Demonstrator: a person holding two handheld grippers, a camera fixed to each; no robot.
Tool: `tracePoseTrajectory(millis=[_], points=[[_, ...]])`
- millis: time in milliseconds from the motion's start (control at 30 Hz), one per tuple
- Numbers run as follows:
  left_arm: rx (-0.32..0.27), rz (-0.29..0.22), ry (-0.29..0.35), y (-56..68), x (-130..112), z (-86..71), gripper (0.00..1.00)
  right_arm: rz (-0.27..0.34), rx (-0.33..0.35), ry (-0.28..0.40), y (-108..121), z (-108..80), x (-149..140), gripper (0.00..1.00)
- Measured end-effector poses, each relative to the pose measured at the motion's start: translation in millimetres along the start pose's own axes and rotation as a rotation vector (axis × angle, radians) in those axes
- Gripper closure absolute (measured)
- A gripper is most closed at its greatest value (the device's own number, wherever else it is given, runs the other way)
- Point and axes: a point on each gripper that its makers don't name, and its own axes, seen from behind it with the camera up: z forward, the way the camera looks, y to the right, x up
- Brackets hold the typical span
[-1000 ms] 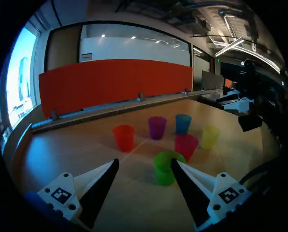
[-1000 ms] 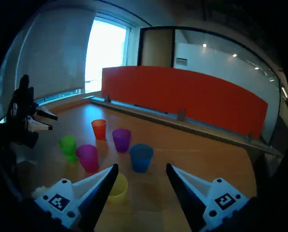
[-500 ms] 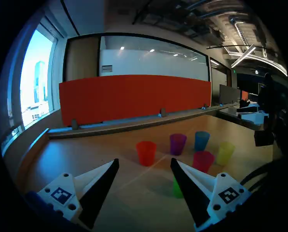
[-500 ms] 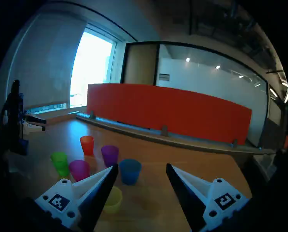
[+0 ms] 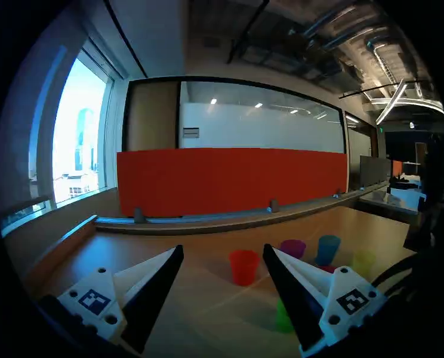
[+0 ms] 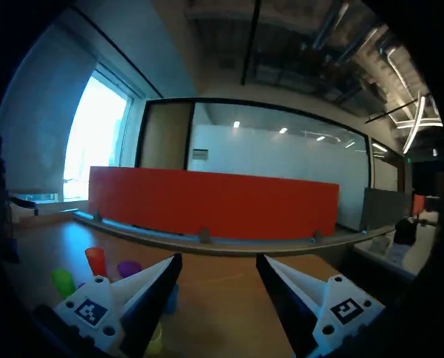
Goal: Pour water
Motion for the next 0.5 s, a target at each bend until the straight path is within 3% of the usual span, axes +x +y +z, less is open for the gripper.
tracePoseTrajectory(millis=[167,500], points=[[0.036,-0.011,0.017,-5.7,5.3,-3.7,0.01,-0.009,-0.016,0.017,4.6,-4.3,3.4,0.04],[0.072,-0.002,0.067,-8.7,17.2,-18.2,0.01,0.046,-0.03,0.026,9.2,-15.4,4.2,0.03]])
